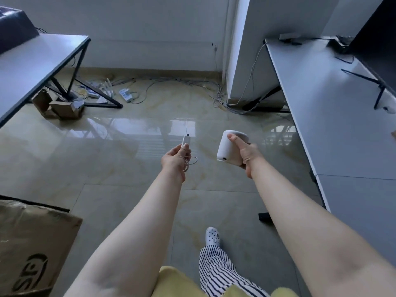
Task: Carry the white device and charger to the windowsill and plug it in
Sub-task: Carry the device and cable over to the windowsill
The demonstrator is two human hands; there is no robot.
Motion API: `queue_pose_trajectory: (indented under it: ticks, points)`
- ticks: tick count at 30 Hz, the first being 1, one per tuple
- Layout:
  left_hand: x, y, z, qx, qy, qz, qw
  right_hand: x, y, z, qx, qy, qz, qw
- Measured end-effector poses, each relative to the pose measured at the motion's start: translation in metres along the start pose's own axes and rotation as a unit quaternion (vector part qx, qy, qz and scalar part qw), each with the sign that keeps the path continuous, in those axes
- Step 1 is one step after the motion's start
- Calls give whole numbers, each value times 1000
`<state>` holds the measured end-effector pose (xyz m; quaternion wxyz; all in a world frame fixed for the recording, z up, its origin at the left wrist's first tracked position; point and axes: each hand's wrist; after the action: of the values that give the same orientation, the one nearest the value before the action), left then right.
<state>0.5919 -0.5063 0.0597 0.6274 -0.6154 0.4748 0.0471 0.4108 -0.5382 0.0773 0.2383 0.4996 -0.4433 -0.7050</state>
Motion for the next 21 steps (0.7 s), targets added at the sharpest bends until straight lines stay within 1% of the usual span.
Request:
queue_pose_trajectory:
  ticks: [6,10,16,21]
  points:
    - [70,-40,-76,-14,-10,-6,1000,78,49,-65,-25,7,-3,1000]
    - [105,-62,-117,-27,-12,-10,1000,117,81,-102,-38,27,2,999]
    - [156,-100,-161,-22,-14,-10,1000,158,119,-157,-44,47,-8,998]
    - [214,-132,-192,-26,-14,-10,1000,195,142,-213,-51,45,-4,998]
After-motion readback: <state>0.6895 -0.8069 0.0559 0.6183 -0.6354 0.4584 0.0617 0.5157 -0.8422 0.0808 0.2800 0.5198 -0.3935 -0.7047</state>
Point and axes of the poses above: each hand's wrist, its own x-axis towards the middle knuckle, its own z-axis out of the back of the hand, y = z × x, and after that the axes turned 15 degrees about -y, right-handed
